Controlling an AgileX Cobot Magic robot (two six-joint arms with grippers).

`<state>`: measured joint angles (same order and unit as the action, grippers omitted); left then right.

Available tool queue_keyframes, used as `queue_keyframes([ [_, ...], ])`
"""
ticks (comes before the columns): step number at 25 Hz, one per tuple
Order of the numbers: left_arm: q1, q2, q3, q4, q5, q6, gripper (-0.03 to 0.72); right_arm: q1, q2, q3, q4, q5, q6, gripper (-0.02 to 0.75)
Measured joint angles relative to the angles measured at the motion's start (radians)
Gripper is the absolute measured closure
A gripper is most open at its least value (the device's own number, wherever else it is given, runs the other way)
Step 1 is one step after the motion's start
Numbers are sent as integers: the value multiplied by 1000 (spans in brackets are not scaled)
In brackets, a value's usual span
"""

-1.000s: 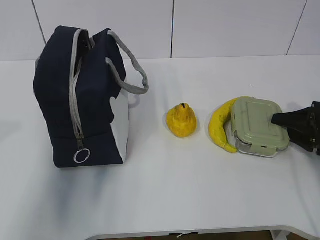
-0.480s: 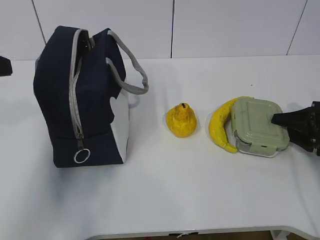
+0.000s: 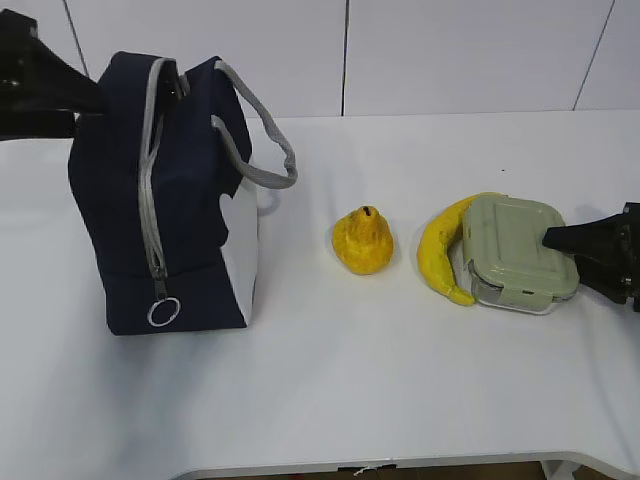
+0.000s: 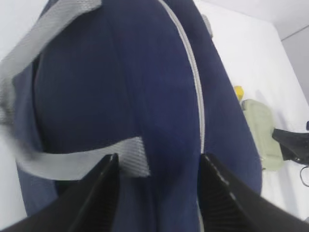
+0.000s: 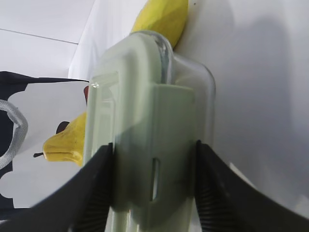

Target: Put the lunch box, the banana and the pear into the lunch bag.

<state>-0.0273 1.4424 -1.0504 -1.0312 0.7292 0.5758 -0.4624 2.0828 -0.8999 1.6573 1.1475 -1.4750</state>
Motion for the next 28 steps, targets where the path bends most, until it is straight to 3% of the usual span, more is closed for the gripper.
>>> queue_keyframes([
  [15, -20, 86, -41, 82, 3, 2, 322, 0, 0, 0, 2, 0, 0, 353],
  [17, -20, 88, -41, 60, 6, 2, 377, 0, 0, 0, 2, 0, 0, 353],
  [23, -20, 87, -41, 38, 6, 2, 653, 0, -2, 0, 2, 0, 1, 354],
  [28, -20, 87, -41, 36, 20, 2, 677, 0, -30, 0, -23, -27, 25, 354],
])
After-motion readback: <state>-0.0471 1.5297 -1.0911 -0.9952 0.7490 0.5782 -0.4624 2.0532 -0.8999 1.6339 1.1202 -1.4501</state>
